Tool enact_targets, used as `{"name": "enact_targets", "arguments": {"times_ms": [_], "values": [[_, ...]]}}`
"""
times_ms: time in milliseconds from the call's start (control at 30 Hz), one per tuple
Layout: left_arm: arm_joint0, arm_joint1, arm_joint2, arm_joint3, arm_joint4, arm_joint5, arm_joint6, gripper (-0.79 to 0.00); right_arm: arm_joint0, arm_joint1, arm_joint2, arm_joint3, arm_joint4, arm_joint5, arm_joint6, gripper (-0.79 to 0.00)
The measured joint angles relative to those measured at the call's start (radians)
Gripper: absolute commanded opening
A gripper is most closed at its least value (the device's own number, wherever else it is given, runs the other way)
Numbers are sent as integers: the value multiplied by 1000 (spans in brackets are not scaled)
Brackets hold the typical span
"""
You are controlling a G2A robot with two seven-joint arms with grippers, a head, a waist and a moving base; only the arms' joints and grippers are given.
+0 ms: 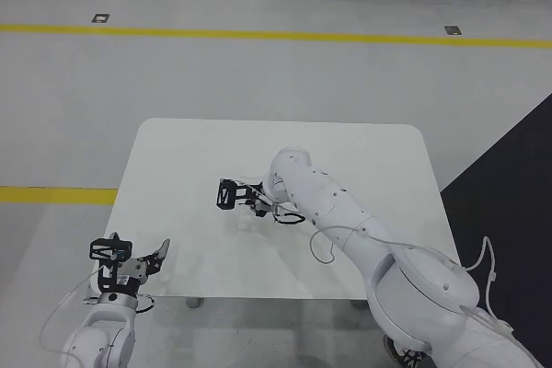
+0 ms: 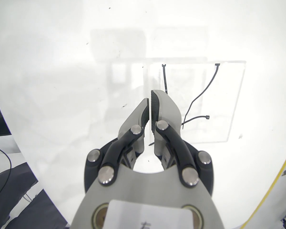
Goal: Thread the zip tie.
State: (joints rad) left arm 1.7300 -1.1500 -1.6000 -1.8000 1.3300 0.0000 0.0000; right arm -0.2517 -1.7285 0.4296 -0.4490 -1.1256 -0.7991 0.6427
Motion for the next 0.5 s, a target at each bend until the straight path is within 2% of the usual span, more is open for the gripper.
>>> {"name": "enact_targets", "arguments": {"times_ms": [500], "values": [[0,0,0,0,0,0,0,0,-3,3,1,-9,-3,5,1,-785]]}}
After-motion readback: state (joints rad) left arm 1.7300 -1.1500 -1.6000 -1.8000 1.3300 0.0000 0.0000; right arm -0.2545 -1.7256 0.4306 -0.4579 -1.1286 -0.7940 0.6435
